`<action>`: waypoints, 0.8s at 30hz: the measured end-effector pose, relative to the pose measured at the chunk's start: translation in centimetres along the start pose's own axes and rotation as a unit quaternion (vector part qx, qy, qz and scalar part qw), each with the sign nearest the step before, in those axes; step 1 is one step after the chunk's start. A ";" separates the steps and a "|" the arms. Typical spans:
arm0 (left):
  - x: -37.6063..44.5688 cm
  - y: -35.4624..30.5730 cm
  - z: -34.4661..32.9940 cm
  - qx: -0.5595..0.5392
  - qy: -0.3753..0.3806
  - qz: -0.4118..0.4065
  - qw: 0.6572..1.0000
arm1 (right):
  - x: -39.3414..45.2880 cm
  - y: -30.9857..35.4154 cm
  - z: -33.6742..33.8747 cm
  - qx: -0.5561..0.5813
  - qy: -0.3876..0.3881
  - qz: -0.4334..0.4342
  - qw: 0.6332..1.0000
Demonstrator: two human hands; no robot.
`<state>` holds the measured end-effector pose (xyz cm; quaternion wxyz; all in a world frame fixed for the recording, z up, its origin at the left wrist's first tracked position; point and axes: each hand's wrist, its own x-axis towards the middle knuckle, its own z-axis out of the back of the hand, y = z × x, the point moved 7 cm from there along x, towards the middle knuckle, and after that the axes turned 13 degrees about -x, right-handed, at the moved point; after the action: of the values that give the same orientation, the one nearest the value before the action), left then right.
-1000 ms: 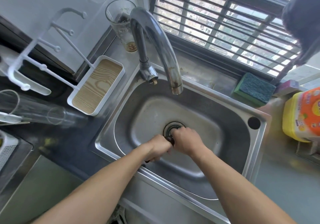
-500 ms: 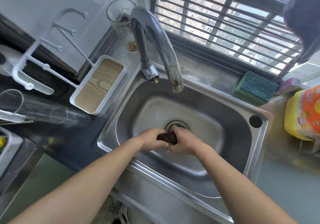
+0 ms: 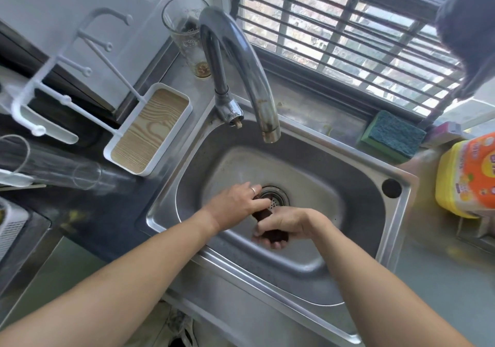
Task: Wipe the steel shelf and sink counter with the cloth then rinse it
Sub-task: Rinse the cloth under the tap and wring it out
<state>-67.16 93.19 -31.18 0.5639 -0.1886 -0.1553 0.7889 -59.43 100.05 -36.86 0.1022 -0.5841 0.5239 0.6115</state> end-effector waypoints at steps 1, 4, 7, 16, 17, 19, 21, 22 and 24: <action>-0.1 0.1 -0.3 0.017 0.015 0.035 0.999 | 0.3 -0.1 0.4 -0.041 -0.039 -0.008 0.998; -0.2 1.1 -1.1 0.038 0.057 0.162 0.984 | 0.9 0.4 1.0 -0.109 -0.105 -0.007 0.989; -0.1 2.0 -1.8 0.041 0.106 0.219 0.969 | 1.5 0.4 1.7 -0.185 -0.149 -0.022 0.971; -0.5 1.9 -3.9 -0.137 0.119 0.349 0.919 | 0.6 0.8 4.1 -0.441 -0.329 -0.015 0.835; -0.6 1.9 -4.2 -0.170 0.124 0.359 0.909 | 0.3 1.1 4.2 -0.473 -0.353 -0.007 0.808; -0.6 1.8 -4.7 -0.235 0.118 0.380 0.887 | -0.1 1.5 4.2 -0.532 -0.388 0.017 0.752; -0.8 1.7 -5.0 -0.292 0.091 0.400 0.864 | -0.5 1.8 4.2 -0.568 -0.406 0.041 0.715; -1.0 1.5 -5.2 -0.317 0.077 0.407 0.853 | -0.6 1.8 4.1 -0.579 -0.408 0.048 0.704; -1.2 1.0 -5.6 -0.359 0.061 0.416 0.833 | -0.8 1.5 3.9 -0.594 -0.408 0.053 0.692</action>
<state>-64.98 91.94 -36.45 0.0830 -0.4723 -0.3001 0.8246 -62.69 102.77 -36.31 -0.0949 -0.1876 -0.0117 0.9776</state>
